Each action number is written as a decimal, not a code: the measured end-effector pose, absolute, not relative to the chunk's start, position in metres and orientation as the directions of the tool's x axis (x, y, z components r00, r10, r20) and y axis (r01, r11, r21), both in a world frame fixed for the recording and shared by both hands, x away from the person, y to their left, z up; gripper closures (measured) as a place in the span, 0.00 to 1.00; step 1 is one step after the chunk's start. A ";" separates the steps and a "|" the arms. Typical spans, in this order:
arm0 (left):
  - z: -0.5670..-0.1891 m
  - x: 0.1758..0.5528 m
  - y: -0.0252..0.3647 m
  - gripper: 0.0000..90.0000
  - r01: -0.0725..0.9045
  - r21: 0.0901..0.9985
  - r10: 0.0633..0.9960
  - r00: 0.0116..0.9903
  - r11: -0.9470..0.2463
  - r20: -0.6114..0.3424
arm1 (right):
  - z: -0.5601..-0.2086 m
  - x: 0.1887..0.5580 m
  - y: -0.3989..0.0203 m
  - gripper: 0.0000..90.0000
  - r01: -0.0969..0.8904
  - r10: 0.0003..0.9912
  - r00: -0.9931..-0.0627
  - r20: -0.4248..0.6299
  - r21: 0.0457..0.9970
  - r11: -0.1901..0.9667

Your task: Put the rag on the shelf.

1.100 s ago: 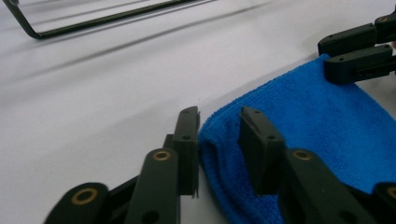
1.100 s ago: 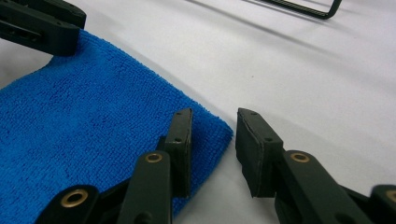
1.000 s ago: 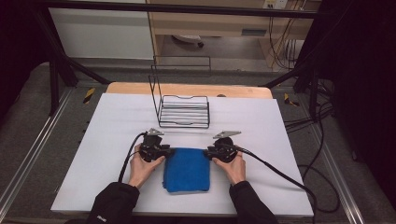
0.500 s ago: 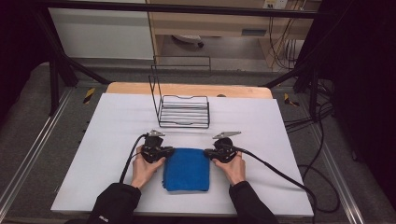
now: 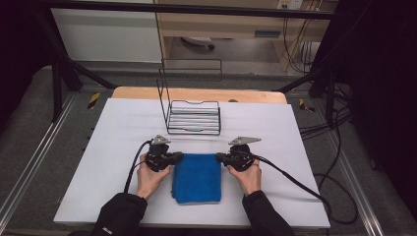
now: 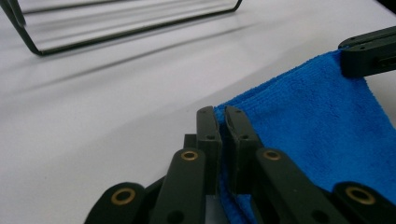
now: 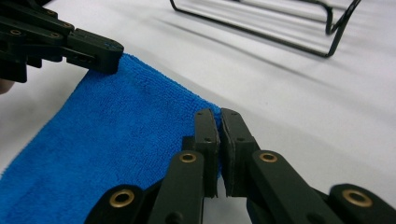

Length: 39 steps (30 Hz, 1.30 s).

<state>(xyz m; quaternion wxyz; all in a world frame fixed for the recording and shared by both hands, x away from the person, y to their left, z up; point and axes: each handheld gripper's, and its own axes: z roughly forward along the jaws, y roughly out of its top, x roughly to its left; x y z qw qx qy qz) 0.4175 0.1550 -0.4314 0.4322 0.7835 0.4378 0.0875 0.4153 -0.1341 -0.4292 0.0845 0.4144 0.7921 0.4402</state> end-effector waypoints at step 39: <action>-0.378 0.385 0.159 0.95 0.407 0.898 0.728 0.665 -0.169 -0.164 | -0.375 0.387 -0.150 0.96 0.376 0.702 -0.692 0.168 0.914 0.153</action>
